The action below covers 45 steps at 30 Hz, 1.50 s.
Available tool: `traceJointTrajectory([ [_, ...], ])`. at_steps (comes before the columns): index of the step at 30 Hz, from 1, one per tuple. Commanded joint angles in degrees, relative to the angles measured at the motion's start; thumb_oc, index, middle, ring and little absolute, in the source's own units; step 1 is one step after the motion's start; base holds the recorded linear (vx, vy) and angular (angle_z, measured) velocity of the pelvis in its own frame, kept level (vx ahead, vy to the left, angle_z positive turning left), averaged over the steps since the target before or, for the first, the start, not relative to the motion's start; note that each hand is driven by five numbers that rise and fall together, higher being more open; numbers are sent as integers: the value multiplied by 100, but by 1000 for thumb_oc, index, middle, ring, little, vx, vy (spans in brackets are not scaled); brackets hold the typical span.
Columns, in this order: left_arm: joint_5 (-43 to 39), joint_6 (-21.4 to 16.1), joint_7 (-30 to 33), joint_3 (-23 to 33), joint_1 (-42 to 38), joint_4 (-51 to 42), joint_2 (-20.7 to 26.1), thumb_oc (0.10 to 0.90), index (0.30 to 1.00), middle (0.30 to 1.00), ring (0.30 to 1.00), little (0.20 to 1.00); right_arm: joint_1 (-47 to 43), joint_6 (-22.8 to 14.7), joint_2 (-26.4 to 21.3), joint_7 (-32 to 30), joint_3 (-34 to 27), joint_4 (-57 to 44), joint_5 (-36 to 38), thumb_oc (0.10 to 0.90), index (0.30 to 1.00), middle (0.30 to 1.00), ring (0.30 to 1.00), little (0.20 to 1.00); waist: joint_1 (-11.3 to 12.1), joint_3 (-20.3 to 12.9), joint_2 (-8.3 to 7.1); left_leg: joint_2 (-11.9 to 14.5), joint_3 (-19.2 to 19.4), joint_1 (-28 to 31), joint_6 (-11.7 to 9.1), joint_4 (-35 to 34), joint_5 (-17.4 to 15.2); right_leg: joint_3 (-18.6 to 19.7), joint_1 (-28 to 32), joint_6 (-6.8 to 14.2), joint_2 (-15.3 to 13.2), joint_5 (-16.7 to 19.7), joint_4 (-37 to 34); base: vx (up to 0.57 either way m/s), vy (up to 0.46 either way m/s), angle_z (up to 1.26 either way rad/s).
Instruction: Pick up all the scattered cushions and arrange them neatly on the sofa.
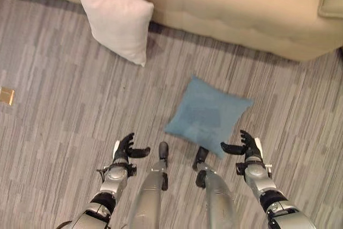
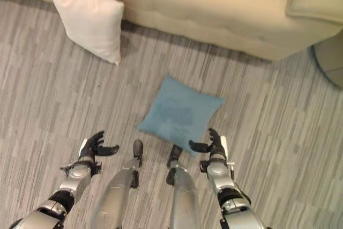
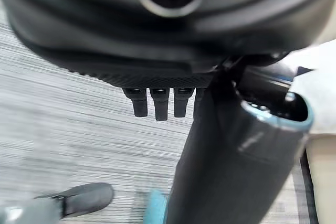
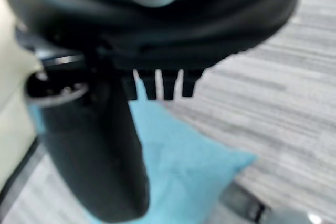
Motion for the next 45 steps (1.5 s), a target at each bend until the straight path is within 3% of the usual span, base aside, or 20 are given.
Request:
traceJointTrajectory([
  [1,-231,-374,493,-203,-71,-165,132,800,900,900,900,900,159,-250,-541,-714,113,-253,158,800,900,900,900,900,-145,-390,220,143,-158,-927,-234,1113,-1000,89,-523,284,59,-571,284,-126,43,-18],
  [2,-232,-375,493,-201,-84,-160,130,800,900,900,900,900,143,-254,-545,-712,114,-242,162,800,900,900,900,900,-142,-409,222,145,-157,-971,-233,1138,-1009,93,-566,282,57,-578,306,-61,66,-15],
  [3,-261,-429,595,-283,-310,-342,211,800,900,900,900,900,-168,-358,-714,-784,78,-296,385,800,900,900,900,900,-211,-268,296,199,-121,-1474,-197,1443,-1074,193,-1115,286,12,-628,641,-35,64,-17],
  [6,-275,-466,713,-321,-649,-405,312,800,900,900,900,900,-494,-455,-841,-864,94,-353,502,800,900,900,900,900,-246,-216,350,226,-97,-2071,-158,1812,-1182,301,-1749,270,4,-738,1030,-45,46,-19],
  [8,-264,-489,859,-426,-1033,-544,412,800,900,900,900,900,-960,-549,-1006,-1015,166,-392,610,800,900,900,900,900,-270,-145,426,265,-99,-2775,-119,2446,-1372,410,-2445,243,-41,-917,1643,-37,23,-16],
  [11,-224,-501,1043,-559,-1388,-595,518,800,900,900,900,900,-1393,-623,-1176,-1263,297,-503,530,800,900,900,900,900,-283,-73,478,272,-74,-3336,-78,3127,-1627,520,-3055,200,-45,-1103,2280,15,13,-10],
  [16,-156,-423,1255,-808,-2067,-501,703,800,900,900,900,900,-2025,-723,-1256,-1454,410,-690,760,800,900,900,900,900,-283,10,509,357,-110,-4202,-15,4001,-1952,684,-3891,89,-82,-1313,3008,48,-23,-6],
  [22,-104,-350,1353,-1069,-2810,-522,996,800,900,900,900,900,-2683,-829,-1265,-1279,720,-854,1263,800,900,900,900,900,-276,15,495,441,-159,-4896,8,4274,-2034,727,-4529,143,-73,-1245,3129,26,-16,-9],
  [30,-320,-381,1485,-1308,-3939,-477,1100,800,900,900,900,900,-3569,-816,-617,-975,1434,-983,1547,800,900,900,900,900,-315,15,459,430,-252,-5368,-45,4125,-1902,776,-4979,203,40,-1161,3009,10,-53,-4],
  [34,-493,-448,1531,-1468,-4253,-700,777,800,900,900,900,900,-3830,-777,93,-815,1934,-1135,1475,800,900,900,900,900,-288,15,453,436,-291,-5375,-75,3967,-1824,766,-5024,216,104,-1109,2899,4,-8,0],
  [39,-774,-575,1574,-1487,-4379,-916,299,800,900,900,900,900,-3916,-785,566,-798,2081,-1283,1448,800,900,900,900,900,-293,15,430,432,-292,-5375,-104,3869,-1777,738,-5024,237,149,-1055,2793,0,0,0],
  [40,-1210,-790,1555,-1439,-4406,-1100,1,800,900,900,900,900,-3990,-807,727,-778,2131,-1332,1475,555,533,533,533,533,-305,15,412,422,-313,-5374,-116,3830,-1753,731,-5023,245,184,-1034,2751,0,0,0],
  [41,-1220,-795,1550,-1438,-4405,-1099,3,800,900,900,900,900,-3990,-808,726,-779,2134,-1331,1476,529,493,493,493,493,-306,15,416,422,-315,-5374,-116,3828,-1751,730,-5023,245,184,-1033,2749,-13,-31,-4],
  [42,-1338,-838,1513,-1428,-4436,-1182,-81,800,900,900,900,900,-4023,-834,742,-749,2140,-1352,1508,400,300,300,300,300,-315,15,402,411,-326,-5374,-121,3821,-1744,727,-5015,244,198,-1034,2734,-10,-43,-2],
  [43,-1501,-918,1503,-1445,-4511,-1305,-217,800,900,900,900,900,-4045,-934,788,-774,2082,-1392,1632,400,300,300,300,300,-357,15,393,382,-341,-5374,-142,3793,-1731,754,-5014,254,235,-1016,2712,-10,-43,0],
  [45,-1571,-955,1500,-1438,-4566,-1301,-197,456,385,385,385,385,-4055,-988,776,-777,2017,-1397,1728,400,300,300,300,300,-386,15,383,373,-358,-5373,-146,3767,-1724,747,-5005,254,244,-1010,2692,-16,-21,3],
])
